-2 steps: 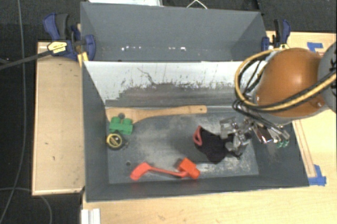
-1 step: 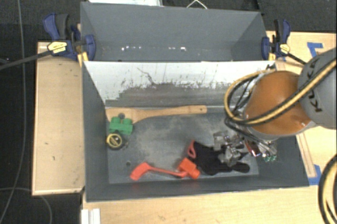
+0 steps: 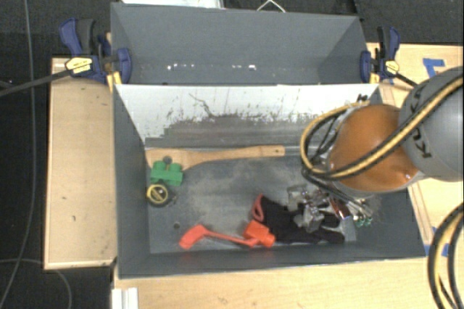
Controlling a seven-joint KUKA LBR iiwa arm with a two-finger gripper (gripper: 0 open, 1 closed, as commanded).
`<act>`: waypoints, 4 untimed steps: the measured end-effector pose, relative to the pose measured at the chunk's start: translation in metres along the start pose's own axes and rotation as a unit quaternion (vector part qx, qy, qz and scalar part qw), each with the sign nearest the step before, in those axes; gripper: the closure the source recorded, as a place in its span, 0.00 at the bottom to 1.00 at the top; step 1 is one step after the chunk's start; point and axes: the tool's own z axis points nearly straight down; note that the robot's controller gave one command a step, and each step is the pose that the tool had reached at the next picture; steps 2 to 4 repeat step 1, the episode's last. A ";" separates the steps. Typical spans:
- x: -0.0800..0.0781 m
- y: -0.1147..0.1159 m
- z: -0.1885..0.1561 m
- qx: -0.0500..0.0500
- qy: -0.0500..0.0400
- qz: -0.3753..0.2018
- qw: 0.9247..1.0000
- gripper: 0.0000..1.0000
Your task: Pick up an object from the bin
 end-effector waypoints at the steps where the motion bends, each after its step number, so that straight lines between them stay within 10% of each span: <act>1: 0.002 0.001 -0.022 -0.001 0.002 -0.001 1.000 1.00; 4: 0.002 0.001 -0.022 -0.001 0.002 -0.001 1.000 1.00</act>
Offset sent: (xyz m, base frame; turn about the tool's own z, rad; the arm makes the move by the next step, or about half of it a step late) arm 0.0026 -0.0441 0.0048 -0.3851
